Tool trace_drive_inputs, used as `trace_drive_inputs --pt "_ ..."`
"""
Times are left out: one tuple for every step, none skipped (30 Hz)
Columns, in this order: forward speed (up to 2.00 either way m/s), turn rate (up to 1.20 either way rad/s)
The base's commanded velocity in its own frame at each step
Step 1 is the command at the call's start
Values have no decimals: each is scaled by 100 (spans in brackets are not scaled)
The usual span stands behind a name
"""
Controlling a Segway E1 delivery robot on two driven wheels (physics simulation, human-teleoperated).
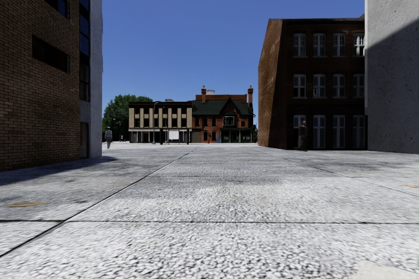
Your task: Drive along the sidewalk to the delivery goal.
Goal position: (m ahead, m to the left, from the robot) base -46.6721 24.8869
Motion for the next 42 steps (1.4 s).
trace_drive_inputs --pt "0 0" --pt "0 0" --pt "0 0" --pt "0 0" --pt "0 0" --pt "0 0" --pt "0 0" --pt "0 0" --pt "0 0" --pt "0 0" --pt "0 0" --pt "0 0" --pt "0 0" --pt "0 0" --pt "0 0" --pt "0 0" --pt "0 0" --pt "0 0" --pt "0 0" --pt "0 0" --pt "0 0" --pt "0 0" --pt "0 0" --pt "0 0" --pt "0 0" --pt "0 0" --pt "0 0" --pt "0 0" --pt "0 0" --pt "0 0" --pt "0 -1" --pt "0 -16" --pt "0 -20" --pt "12 -21" --pt "12 -21" --pt "23 -22" --pt "29 -36" --pt "37 -53" --pt "42 -61" --pt "52 -64" --pt "60 -69" --pt "63 -72"
